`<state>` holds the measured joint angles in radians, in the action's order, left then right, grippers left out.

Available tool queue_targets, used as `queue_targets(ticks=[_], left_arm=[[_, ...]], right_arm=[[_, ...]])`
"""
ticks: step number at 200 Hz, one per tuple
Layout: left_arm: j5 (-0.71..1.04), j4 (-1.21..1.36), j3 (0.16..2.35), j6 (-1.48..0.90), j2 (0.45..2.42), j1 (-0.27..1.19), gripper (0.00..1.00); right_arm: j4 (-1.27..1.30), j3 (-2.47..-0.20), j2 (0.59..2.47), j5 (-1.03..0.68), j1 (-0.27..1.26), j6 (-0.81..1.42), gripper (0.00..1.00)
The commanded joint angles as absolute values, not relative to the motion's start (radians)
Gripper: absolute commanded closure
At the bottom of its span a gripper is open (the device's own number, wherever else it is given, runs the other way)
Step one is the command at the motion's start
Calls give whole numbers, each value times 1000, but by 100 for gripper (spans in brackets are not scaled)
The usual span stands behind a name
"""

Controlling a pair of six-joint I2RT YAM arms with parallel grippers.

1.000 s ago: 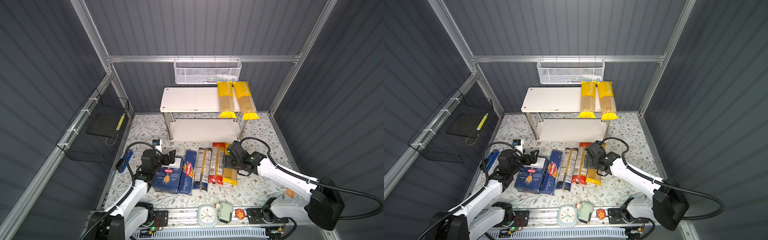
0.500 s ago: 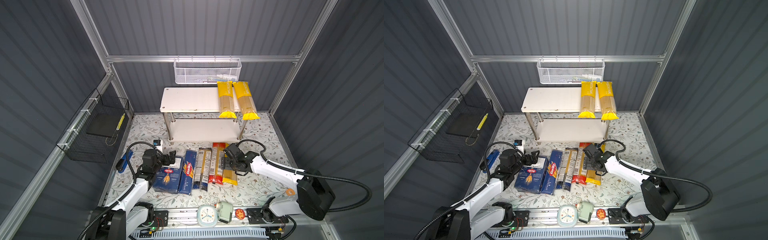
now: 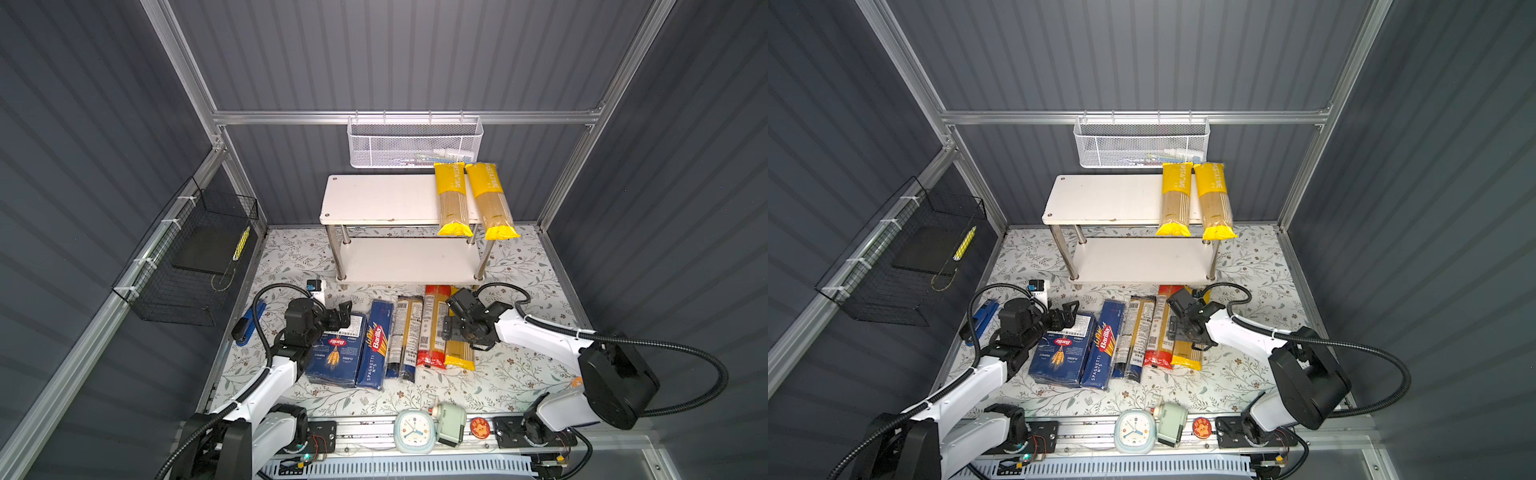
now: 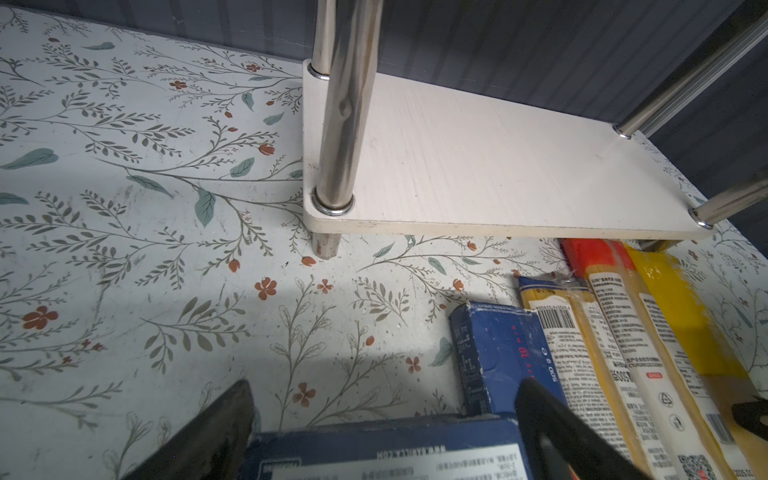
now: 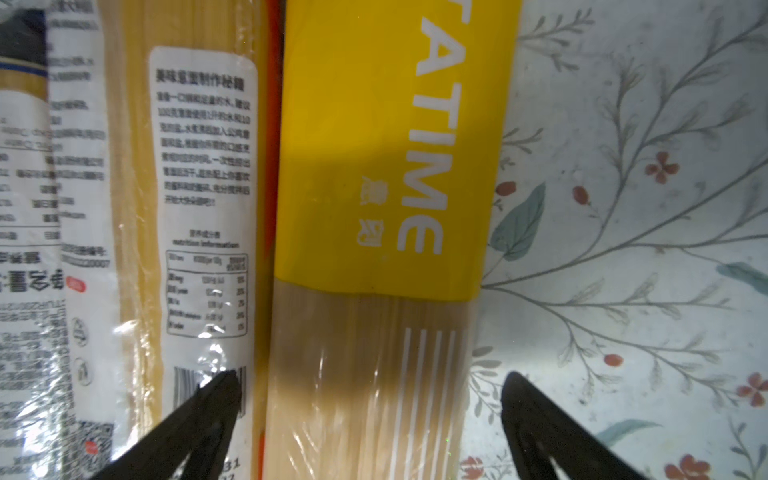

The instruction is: Place and organize the pasta boxes and bags onto the shelf

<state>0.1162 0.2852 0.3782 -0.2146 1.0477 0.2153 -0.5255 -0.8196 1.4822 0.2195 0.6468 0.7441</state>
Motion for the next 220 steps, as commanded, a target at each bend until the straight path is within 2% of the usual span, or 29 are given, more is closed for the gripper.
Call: queue_targets(ticks=[1, 93, 187, 220], left_arm=[[131, 294, 387, -216, 1045, 220, 1], [134, 291, 387, -216, 1044, 219, 1], [142, 296, 389, -218, 1053, 219, 1], [144, 294, 390, -219, 1051, 219, 1]], right_arm=[[-584, -857, 1512, 268, 645, 752, 1], [-645, -857, 1558, 269, 630, 751, 1], [-631, -744, 1415, 200, 559, 733, 1], [-577, -723, 1319, 115, 558, 660, 1]])
